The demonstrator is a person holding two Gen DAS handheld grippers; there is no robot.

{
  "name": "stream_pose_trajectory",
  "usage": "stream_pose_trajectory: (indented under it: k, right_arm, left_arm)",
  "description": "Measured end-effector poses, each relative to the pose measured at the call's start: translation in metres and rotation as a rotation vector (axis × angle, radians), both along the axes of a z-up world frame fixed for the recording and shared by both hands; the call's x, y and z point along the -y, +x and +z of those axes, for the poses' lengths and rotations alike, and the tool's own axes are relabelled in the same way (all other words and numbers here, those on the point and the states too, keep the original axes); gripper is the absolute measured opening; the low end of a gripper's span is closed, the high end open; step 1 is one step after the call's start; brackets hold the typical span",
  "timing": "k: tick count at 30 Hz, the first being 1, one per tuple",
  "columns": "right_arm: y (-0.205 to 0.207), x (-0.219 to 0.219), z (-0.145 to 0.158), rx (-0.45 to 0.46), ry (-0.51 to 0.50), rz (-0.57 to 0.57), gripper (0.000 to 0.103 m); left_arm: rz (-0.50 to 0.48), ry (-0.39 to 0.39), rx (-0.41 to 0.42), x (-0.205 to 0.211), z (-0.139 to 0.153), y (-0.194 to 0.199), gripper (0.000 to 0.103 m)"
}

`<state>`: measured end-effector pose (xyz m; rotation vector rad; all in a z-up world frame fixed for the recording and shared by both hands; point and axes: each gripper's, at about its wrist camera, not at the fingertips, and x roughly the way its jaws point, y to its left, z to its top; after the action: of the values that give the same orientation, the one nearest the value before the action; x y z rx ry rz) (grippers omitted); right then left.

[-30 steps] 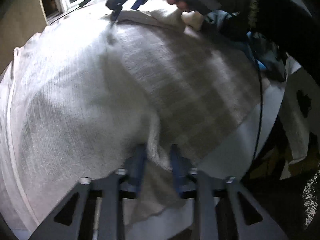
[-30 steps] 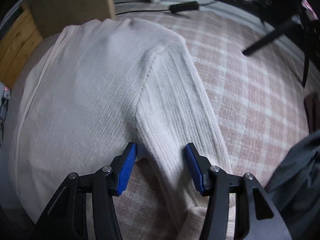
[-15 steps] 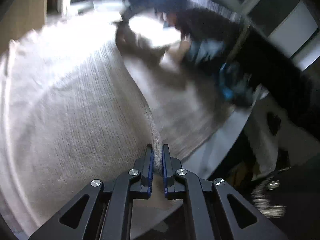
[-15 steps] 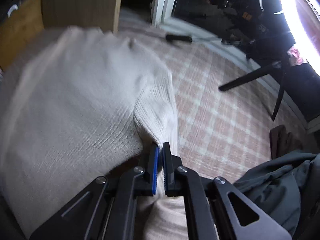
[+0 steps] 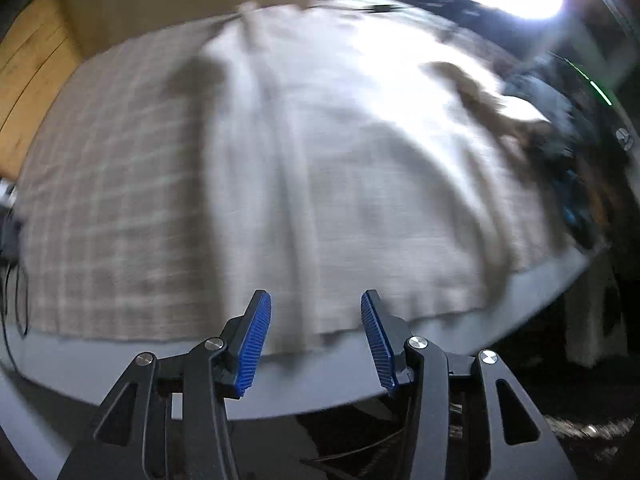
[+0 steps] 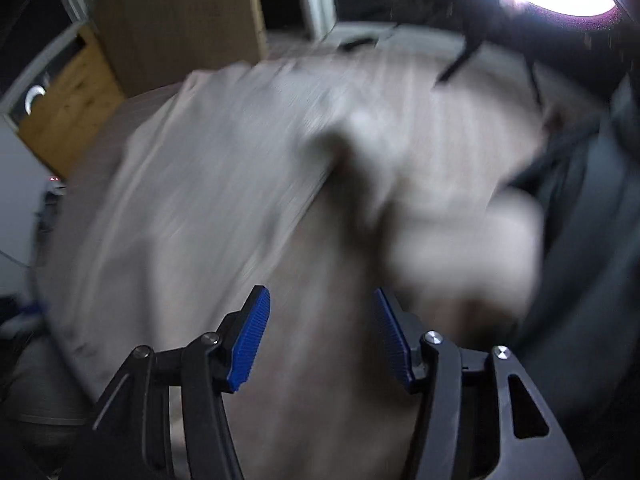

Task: Fold clothes

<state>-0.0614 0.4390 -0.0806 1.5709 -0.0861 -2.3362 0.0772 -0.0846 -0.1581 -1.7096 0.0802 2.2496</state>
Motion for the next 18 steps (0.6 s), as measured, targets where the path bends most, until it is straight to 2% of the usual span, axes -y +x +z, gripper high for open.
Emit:
stream_pose_trajectory:
  k: [3,5,8,12,16,17,18]
  right_arm:
    - [0.045,0.027,-0.021,0.085,-0.116,-0.017,0.054]
    - [0.065,0.049,-0.031,0.113,-0.150,-0.003,0.054]
    - [0.084,0.077,-0.039,0.119,-0.069,0.020,0.054]
    - [0.098,0.091,-0.049,0.123,0.073,0.006,0.054]
    - [0.107,0.098,-0.057,0.135,0.074,0.003,0.054]
    - [0.107,0.100,-0.058,0.135,0.064,0.006,0.055]
    - [0.107,0.102,-0.057,0.136,0.046,0.011,0.051]
  left_arm:
    - [0.022,-0.019,0.017,0.014,-0.016,-0.011,0.045]
    - [0.008,-0.037,0.033,0.019,-0.031,-0.016,0.045]
    - [-0.026,-0.009,0.060,0.020,-0.045,-0.019,0.045]
    - [-0.089,-0.052,0.051,0.004,-0.058,-0.019,0.045]
    - [-0.108,-0.035,0.026,0.005,-0.058,-0.016,0.045]
    - [-0.112,-0.027,0.022,0.006,-0.058,-0.015,0.044]
    - [-0.115,-0.019,0.017,0.007,-0.058,-0.015,0.038]
